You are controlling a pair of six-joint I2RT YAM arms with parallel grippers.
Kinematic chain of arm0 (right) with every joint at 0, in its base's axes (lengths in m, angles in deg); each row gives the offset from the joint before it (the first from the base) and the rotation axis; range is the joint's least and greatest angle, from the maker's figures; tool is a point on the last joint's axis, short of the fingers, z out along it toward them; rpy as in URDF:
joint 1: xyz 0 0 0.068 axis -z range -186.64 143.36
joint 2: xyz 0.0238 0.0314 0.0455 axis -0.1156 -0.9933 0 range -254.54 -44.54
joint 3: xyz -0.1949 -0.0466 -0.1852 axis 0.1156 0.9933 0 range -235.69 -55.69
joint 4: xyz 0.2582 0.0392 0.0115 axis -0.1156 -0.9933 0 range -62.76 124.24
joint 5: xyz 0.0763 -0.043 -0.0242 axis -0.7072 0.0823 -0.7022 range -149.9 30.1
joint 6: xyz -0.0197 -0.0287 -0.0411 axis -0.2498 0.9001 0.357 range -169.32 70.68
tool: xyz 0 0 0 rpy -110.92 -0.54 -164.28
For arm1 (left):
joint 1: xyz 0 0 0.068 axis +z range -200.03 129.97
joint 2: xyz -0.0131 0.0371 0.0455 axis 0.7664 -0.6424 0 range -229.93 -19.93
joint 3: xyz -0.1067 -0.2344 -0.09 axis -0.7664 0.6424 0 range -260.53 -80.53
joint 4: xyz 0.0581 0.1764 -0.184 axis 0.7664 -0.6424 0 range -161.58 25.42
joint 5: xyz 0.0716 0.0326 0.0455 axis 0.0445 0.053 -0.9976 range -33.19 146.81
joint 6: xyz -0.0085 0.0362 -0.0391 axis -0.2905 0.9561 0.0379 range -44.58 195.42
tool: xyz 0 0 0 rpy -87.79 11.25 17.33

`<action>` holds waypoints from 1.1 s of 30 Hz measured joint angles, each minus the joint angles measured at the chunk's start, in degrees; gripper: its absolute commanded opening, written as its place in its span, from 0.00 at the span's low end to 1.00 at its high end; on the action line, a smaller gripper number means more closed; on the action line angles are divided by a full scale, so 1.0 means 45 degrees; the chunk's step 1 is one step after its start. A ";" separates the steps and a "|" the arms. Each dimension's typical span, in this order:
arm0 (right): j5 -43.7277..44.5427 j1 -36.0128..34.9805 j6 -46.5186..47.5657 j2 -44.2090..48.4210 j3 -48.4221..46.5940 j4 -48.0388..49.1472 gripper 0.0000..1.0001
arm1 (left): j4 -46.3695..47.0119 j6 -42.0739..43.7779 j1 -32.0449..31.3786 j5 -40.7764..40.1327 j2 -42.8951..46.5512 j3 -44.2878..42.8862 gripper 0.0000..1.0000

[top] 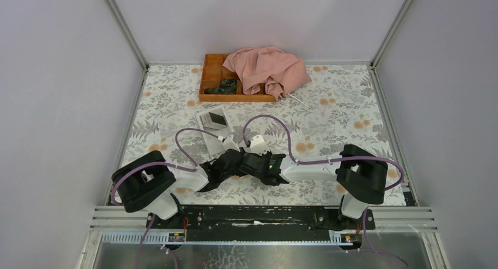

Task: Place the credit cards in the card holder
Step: Close the card holder at the center of the board.

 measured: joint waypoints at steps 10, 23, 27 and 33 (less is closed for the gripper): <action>0.0058 0.0044 0.0005 -0.0073 -0.0049 0.0034 0.09 | 0.0194 -0.0083 0.0000 0.0049 -0.0010 0.0092 0.19; 0.0185 0.0165 0.0005 -0.0199 -0.0049 0.0102 0.09 | 0.0554 -0.0170 0.0005 0.0126 -0.0175 0.0175 0.18; 0.0165 0.0253 0.0005 -0.0238 -0.0049 0.0107 0.09 | 0.0719 -0.0209 0.0019 0.0146 -0.0272 0.0180 0.18; -0.0034 0.0481 0.0005 -0.0248 -0.0049 0.0170 0.09 | 0.1039 -0.0238 0.0049 0.0146 -0.0442 0.0180 0.18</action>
